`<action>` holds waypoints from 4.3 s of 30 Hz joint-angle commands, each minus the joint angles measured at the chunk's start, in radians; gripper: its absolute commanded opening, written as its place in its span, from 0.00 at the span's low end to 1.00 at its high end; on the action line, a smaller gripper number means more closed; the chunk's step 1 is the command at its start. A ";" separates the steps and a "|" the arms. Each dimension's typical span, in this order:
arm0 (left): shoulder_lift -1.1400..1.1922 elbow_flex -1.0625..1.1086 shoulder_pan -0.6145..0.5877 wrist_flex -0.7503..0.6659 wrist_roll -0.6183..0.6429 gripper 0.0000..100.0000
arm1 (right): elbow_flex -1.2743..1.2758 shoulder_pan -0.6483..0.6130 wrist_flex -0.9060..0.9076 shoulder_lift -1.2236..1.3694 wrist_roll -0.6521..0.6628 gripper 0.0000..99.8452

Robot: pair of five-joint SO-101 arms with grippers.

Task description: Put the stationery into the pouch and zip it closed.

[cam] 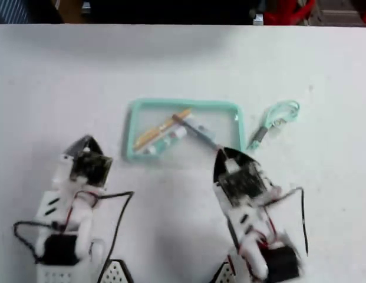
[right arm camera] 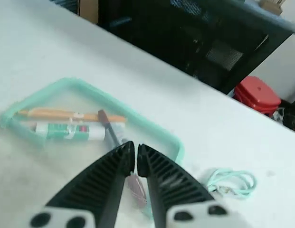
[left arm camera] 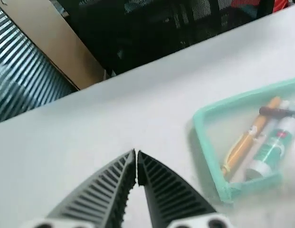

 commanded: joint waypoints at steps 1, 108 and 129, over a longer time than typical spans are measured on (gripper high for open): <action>-0.004 0.138 0.004 -0.144 0.015 0.02 | 0.176 0.012 -0.128 -0.002 0.011 0.02; -0.004 0.146 0.008 0.433 0.275 0.02 | 0.353 0.154 0.249 0.001 -0.293 0.02; -0.004 0.146 0.008 0.433 0.275 0.02 | 0.353 0.154 0.249 0.001 -0.293 0.02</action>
